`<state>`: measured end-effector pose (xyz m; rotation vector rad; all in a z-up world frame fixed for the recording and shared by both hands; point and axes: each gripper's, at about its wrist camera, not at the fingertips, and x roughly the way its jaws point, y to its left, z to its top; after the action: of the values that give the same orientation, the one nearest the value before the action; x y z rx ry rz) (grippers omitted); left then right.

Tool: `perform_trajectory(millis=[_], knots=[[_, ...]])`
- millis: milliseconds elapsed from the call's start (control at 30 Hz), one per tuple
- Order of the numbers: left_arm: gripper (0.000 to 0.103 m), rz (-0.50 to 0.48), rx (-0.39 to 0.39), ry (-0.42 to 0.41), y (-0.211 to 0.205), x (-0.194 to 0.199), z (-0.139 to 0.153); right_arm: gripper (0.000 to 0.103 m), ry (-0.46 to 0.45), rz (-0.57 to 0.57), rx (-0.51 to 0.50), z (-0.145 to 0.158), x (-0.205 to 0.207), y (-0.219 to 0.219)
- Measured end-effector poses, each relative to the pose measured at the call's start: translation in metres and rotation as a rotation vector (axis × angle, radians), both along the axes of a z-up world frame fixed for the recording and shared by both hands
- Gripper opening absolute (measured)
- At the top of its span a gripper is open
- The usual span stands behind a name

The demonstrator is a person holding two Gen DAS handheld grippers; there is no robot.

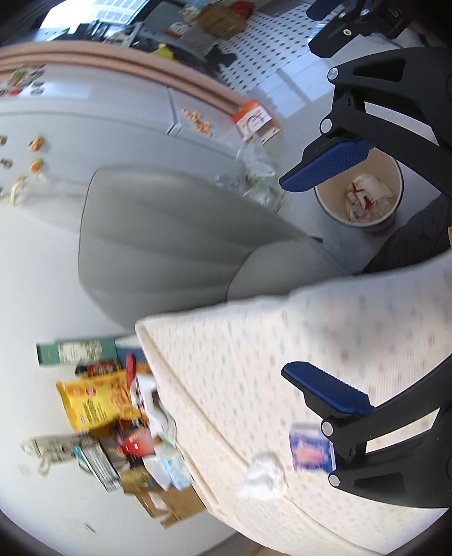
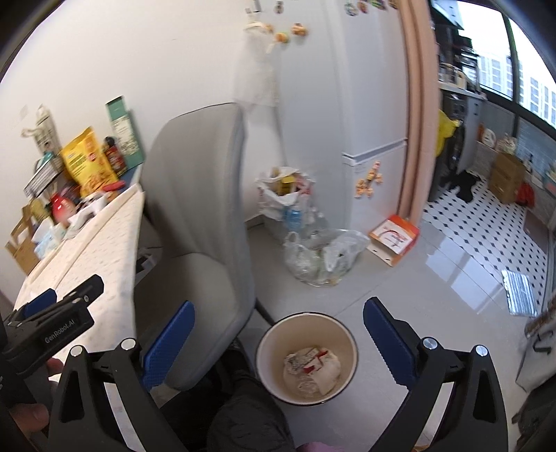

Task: Collect trash
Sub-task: 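Move both open tools from the bin back over the bed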

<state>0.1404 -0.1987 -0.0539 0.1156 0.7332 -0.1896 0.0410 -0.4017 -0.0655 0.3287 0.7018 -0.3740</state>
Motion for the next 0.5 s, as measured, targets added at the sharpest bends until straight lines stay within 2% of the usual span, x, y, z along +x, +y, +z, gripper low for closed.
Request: perform_trajectory(millis=[500], knots=[[0.097, 0.189, -0.069, -0.054, 0.142, -0.005, 0.022, 0.095, -0.022, 0.226, -0.064, 0.033, 0.038, 0.137]])
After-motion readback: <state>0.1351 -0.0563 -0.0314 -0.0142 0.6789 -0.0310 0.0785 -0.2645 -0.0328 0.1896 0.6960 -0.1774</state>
